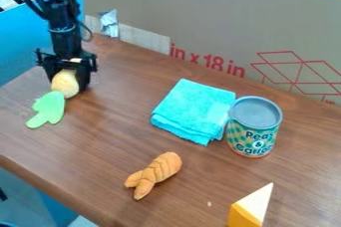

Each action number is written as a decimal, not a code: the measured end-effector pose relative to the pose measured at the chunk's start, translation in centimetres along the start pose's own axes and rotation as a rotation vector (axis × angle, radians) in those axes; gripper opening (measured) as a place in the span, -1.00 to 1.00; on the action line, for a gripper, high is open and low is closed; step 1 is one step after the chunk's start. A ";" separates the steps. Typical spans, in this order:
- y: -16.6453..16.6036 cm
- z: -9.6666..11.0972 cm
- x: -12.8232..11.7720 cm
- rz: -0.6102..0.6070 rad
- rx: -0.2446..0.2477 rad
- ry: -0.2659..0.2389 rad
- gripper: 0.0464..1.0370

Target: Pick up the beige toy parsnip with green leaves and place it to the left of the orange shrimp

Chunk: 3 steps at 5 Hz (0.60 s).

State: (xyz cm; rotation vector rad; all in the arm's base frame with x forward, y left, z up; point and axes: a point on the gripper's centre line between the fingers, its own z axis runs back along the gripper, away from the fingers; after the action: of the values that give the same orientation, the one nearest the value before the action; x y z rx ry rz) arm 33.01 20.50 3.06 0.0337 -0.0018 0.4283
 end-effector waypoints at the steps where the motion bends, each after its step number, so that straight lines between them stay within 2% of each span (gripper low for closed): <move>1: -0.4 0.4 -0.9 -0.028 -0.029 0.001 0.10; 2: -1.3 3.8 -2.3 -0.082 -0.062 -0.113 0.08; 3: -2.0 5.1 -4.4 -0.144 -0.060 -0.157 0.08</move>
State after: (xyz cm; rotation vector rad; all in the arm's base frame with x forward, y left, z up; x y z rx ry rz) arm 29.84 16.66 8.01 0.0078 -0.1662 0.2804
